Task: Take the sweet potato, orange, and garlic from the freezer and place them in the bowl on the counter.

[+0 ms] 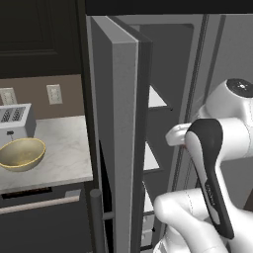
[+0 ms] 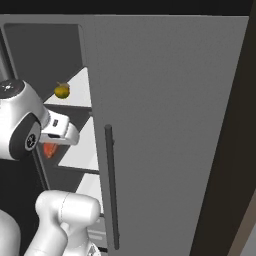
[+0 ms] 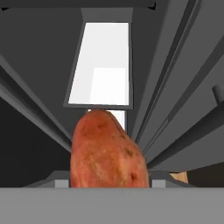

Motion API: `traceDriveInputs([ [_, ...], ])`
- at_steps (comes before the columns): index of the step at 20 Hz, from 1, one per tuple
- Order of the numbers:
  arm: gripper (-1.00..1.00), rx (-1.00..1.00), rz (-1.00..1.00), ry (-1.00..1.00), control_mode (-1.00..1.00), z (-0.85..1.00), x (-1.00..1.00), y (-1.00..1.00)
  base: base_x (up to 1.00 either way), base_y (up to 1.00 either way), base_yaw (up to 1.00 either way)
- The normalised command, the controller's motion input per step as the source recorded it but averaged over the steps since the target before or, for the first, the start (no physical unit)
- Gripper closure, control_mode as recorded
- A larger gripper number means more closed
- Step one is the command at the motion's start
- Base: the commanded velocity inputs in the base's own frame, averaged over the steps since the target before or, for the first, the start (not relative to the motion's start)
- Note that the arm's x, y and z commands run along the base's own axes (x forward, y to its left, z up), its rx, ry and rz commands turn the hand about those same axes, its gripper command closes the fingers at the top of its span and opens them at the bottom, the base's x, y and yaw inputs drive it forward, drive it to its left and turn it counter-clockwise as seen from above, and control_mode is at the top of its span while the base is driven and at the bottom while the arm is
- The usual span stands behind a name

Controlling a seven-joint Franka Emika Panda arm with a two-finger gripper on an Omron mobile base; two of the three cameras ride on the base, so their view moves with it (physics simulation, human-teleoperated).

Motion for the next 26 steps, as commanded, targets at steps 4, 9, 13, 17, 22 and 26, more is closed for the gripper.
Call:
traceDriveInputs([
  [4,1.00,0.00,0.00,0.00,-1.00,-0.07,-0.21,0.00,0.00,0.00,0.00],
  [9,1.00,0.00,0.00,0.00,-1.00,-0.01,-0.09,0.00,0.00,0.00,0.00],
  [13,1.00,0.00,0.00,0.00,-1.00,0.00,-0.07,0.00,0.00,0.00,0.00],
  [17,1.00,0.00,0.00,0.00,1.00,0.00,-0.02,0.00,-0.16,-0.09,0.00],
  [22,1.00,0.00,0.00,0.00,1.00,0.00,0.00,0.00,-0.55,-0.36,0.00],
  [26,1.00,0.00,0.00,0.00,1.00,0.00,0.00,0.00,-0.80,-0.58,0.00],
])
